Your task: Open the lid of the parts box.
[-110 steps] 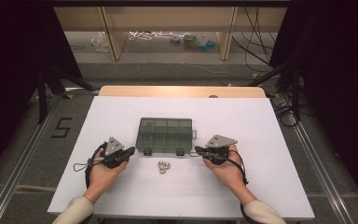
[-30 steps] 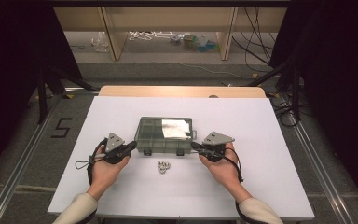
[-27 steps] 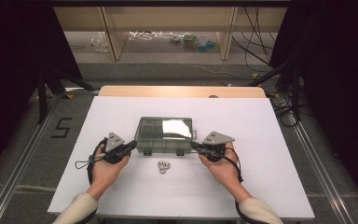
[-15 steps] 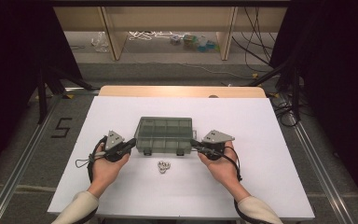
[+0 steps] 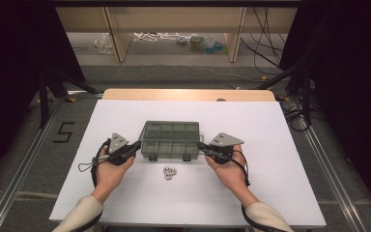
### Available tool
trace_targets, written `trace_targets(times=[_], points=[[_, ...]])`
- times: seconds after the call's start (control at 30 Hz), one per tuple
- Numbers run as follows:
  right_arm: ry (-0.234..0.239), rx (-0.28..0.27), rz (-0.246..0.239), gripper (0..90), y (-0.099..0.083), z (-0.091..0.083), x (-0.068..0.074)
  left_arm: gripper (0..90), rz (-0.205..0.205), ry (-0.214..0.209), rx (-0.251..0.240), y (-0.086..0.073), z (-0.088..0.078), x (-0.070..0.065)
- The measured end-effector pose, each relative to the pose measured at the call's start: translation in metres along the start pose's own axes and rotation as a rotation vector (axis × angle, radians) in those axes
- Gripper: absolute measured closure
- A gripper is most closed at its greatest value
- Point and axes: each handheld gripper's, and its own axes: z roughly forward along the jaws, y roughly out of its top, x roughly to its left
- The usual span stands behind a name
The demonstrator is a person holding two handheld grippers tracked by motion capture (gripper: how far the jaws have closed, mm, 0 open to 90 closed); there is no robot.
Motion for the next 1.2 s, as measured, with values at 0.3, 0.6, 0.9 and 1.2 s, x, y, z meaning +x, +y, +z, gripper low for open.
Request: trace_targets(times=[0.3, 0.6, 0.9, 1.2], points=[[-0.015, -0.017, 0.009, 90.0, 0.004, -0.001, 0.000, 90.0, 0.008, 0.008, -0.021, 0.006, 0.000, 0.002], [-0.021, -0.042, 0.012, 90.0, 0.009, 0.001, -0.002, 90.0, 0.001, 0.014, -0.038, 0.012, 0.001, 0.004], [-0.023, -0.060, 0.017, 90.0, 0.015, 0.003, -0.004, 90.0, -0.017, 0.019, -0.059, 0.017, 0.003, 0.005], [-0.042, -0.078, 0.023, 90.0, 0.021, 0.004, -0.007, 90.0, -0.011, 0.029, -0.079, 0.022, 0.005, 0.005]])
